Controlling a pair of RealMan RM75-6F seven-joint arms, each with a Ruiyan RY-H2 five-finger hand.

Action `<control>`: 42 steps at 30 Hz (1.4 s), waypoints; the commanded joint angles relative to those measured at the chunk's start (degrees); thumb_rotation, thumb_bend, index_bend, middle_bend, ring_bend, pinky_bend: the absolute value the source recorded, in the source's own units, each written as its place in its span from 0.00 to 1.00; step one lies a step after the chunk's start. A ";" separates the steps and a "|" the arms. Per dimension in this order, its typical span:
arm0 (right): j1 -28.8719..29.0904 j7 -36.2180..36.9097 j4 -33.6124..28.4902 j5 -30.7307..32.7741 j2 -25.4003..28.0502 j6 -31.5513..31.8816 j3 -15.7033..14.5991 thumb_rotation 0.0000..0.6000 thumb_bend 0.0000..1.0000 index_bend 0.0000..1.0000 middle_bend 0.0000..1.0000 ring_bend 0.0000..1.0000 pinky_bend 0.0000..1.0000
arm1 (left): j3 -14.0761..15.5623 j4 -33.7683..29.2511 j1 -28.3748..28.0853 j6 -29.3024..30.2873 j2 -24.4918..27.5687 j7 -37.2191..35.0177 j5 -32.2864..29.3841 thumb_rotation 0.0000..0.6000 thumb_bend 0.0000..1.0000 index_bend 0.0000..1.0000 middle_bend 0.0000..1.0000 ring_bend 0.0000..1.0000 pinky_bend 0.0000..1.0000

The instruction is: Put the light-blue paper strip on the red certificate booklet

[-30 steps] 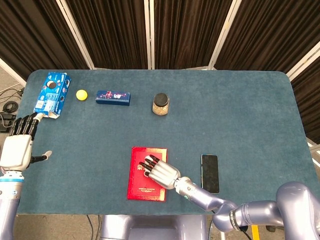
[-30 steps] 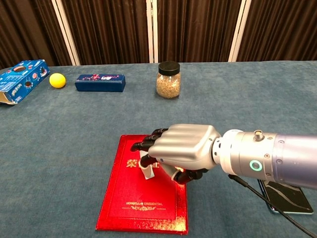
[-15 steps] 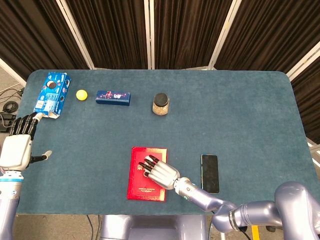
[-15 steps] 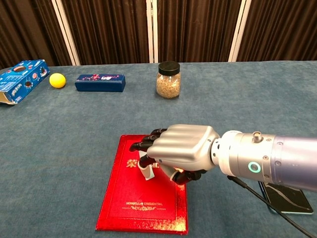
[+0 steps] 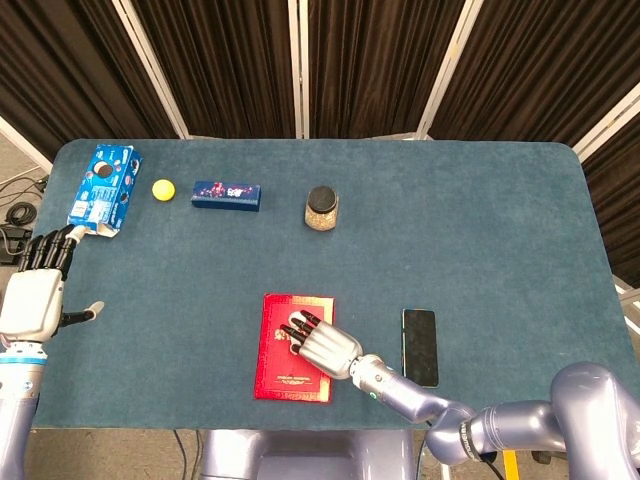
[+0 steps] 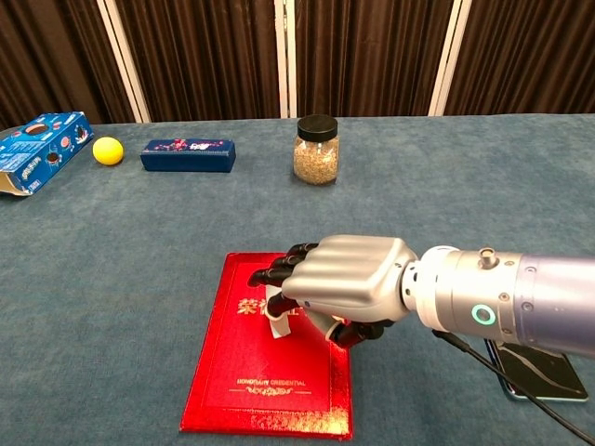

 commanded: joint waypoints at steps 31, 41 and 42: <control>-15.93 15.32 -11.70 -19.38 22.24 28.21 -2.48 1.00 0.44 0.02 0.00 0.00 0.00 | 1.46 -1.23 1.81 1.29 1.17 -2.10 2.82 1.00 0.00 0.00 0.00 0.00 0.00; -30.07 23.05 -6.67 -17.52 26.69 42.49 -5.79 1.00 0.00 0.00 0.00 0.00 0.00 | 4.83 0.17 5.20 4.64 0.81 -3.47 7.15 1.00 0.00 0.00 0.00 0.00 0.00; -31.28 23.18 -6.52 -17.22 26.68 43.67 -5.94 1.00 0.00 0.00 0.00 0.00 0.00 | 5.11 0.34 5.62 5.09 0.79 -3.69 7.48 1.00 0.00 0.00 0.00 0.00 0.00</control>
